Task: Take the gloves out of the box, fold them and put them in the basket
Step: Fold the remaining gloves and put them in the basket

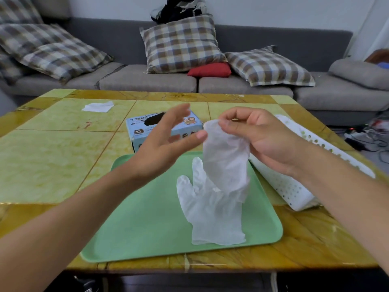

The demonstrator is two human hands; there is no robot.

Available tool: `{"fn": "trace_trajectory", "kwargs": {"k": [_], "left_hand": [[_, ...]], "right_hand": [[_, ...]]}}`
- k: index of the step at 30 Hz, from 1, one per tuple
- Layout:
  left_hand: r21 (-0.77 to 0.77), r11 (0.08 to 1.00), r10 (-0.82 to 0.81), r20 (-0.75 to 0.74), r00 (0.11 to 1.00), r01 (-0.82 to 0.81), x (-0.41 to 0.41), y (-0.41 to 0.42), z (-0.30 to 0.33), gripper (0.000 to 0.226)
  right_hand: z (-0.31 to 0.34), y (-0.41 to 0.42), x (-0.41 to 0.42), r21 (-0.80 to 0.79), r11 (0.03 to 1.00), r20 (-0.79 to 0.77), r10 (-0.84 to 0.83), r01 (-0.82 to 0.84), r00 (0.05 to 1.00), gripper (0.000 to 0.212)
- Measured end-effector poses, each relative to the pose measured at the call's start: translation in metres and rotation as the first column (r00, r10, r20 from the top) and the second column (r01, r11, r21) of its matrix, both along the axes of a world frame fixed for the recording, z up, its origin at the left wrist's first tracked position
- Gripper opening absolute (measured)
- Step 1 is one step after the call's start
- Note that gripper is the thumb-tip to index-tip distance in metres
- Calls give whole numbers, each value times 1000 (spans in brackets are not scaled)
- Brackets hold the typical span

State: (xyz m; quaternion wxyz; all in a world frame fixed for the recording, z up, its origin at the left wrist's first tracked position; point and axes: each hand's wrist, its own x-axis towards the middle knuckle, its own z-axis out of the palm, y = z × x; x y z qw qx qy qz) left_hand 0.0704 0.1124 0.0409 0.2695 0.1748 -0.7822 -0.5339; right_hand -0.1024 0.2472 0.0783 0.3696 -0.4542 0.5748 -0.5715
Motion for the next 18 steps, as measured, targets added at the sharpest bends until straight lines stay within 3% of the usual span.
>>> {"fn": "trace_trajectory", "kwargs": {"k": [1, 3, 5, 7, 9, 11, 14, 16, 18], "left_hand": [[42, 993, -109, 23, 994, 108, -1, 2, 4, 77], [103, 974, -207, 52, 977, 201, -3, 6, 5, 53], [91, 989, -117, 25, 993, 114, -5, 9, 4, 25], [125, 992, 11, -38, 999, -6, -3, 5, 4, 15], [159, 986, 67, -61, 996, -57, 1, 0, 7, 26], [170, 983, 75, -54, 996, -65, 3, 1, 11, 44], [195, 974, 127, -27, 992, -119, 2, 7, 11, 50], [126, 951, 289, -29, 957, -283, -2, 6, 5, 42], [-39, 845, 529, -87, 844, -533, -3, 6, 1, 42]], "right_hand": [[-2, -2, 5, -3, 1000, -3, 25, -25, 1000, 10], [-6, -5, 13, -11, 999, 19, 34, -34, 999, 11], [-6, -4, 15, 15, 999, 85, 30, -31, 996, 26], [-5, -3, 12, 75, 995, 153, 60, -72, 986, 51], [-6, -1, 10, 109, 990, 138, 70, -85, 988, 58], [-8, -1, 12, 87, 995, 120, 41, -52, 992, 49], [-7, -3, 13, -8, 1000, 238, 11, -9, 971, 37], [-4, -4, 14, -44, 999, 315, -5, 20, 949, 35], [-2, -5, 15, -46, 996, 376, -54, 77, 925, 31]]}}
